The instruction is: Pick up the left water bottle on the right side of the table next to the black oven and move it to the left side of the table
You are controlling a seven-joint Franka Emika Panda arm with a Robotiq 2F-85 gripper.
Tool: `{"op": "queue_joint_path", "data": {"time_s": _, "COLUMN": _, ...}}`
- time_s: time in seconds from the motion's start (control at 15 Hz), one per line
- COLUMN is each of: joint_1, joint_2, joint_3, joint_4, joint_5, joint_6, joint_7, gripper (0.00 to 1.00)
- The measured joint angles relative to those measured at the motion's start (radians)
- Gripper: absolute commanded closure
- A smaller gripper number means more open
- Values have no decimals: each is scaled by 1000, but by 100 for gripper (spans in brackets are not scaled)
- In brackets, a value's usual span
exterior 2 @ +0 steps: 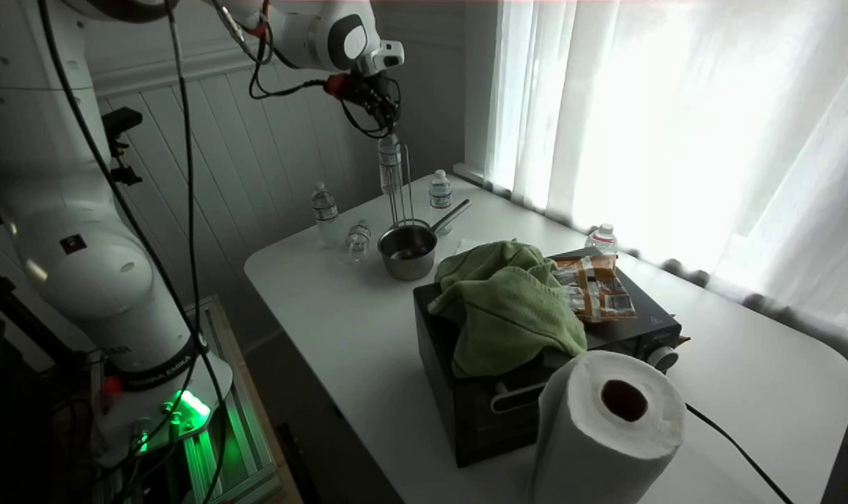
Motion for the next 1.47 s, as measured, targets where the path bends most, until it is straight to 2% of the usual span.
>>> {"op": "queue_joint_path", "data": {"time_s": 0.33, "joint_1": 42, "joint_2": 114, "joint_3": 2, "joint_4": 33, "joint_5": -14, "joint_6": 2, "joint_7": -57, "gripper": 92}}
{"op": "queue_joint_path", "data": {"time_s": 0.67, "joint_1": 62, "joint_2": 177, "joint_3": -2, "joint_4": 68, "joint_5": -28, "joint_6": 2, "joint_7": -103, "gripper": 89}}
{"op": "queue_joint_path", "data": {"time_s": 0.73, "joint_1": 65, "joint_2": 185, "joint_3": -2, "joint_4": 73, "joint_5": -31, "joint_6": 2, "joint_7": -110, "gripper": 44}}
{"op": "queue_joint_path", "data": {"time_s": 0.8, "joint_1": 68, "joint_2": 191, "joint_3": -2, "joint_4": 77, "joint_5": -34, "joint_6": 2, "joint_7": -117, "gripper": 43}}
{"op": "queue_joint_path", "data": {"time_s": 1.2, "joint_1": 85, "joint_2": 192, "joint_3": -6, "joint_4": 121, "joint_5": -64, "joint_6": -31, "joint_7": -123, "gripper": 1}}
{"op": "queue_joint_path", "data": {"time_s": 1.47, "joint_1": 93, "joint_2": 141, "joint_3": -11, "joint_4": 153, "joint_5": -74, "joint_6": -138, "joint_7": -98, "gripper": 0}}
